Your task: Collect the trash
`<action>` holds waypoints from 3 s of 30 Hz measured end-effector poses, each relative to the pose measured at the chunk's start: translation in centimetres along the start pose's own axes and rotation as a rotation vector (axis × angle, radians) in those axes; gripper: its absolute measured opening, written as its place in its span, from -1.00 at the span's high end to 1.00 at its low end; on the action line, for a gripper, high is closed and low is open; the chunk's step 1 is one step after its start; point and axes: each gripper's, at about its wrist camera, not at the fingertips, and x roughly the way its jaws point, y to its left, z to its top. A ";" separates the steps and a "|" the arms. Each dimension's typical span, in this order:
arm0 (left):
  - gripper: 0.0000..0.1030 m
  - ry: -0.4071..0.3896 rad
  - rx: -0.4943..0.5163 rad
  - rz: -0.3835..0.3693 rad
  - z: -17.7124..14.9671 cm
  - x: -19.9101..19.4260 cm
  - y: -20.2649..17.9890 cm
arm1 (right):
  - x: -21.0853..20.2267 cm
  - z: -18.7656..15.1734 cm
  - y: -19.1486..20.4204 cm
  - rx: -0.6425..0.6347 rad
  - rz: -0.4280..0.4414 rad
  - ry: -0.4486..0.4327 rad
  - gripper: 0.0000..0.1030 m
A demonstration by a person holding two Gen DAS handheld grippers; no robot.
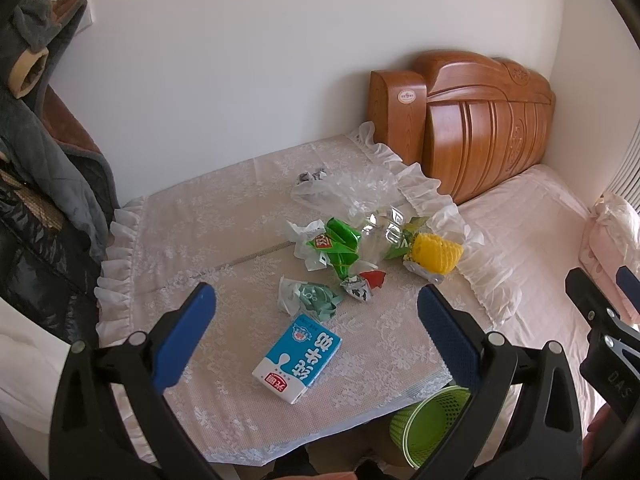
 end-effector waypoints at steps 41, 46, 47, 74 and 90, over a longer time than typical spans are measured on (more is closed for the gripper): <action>-0.88 0.014 -0.005 -0.006 1.0 0.8 1.1 | 0.4 0.1 0.6 0.002 0.000 0.006 -0.97; -0.88 0.014 -0.006 -0.006 0.9 0.8 1.1 | 0.4 0.1 0.6 0.002 0.000 0.007 -0.97; -0.88 0.015 -0.006 -0.006 0.9 0.8 1.1 | 0.4 0.1 0.6 0.002 0.000 0.007 -0.97; -0.88 0.435 0.335 -0.191 -7.0 14.8 3.0 | 5.8 -5.0 -2.7 0.130 0.000 0.181 -0.97; -0.27 0.502 0.359 -0.223 -8.8 18.3 4.2 | 12.6 -6.9 -0.3 -0.068 0.086 0.248 -0.97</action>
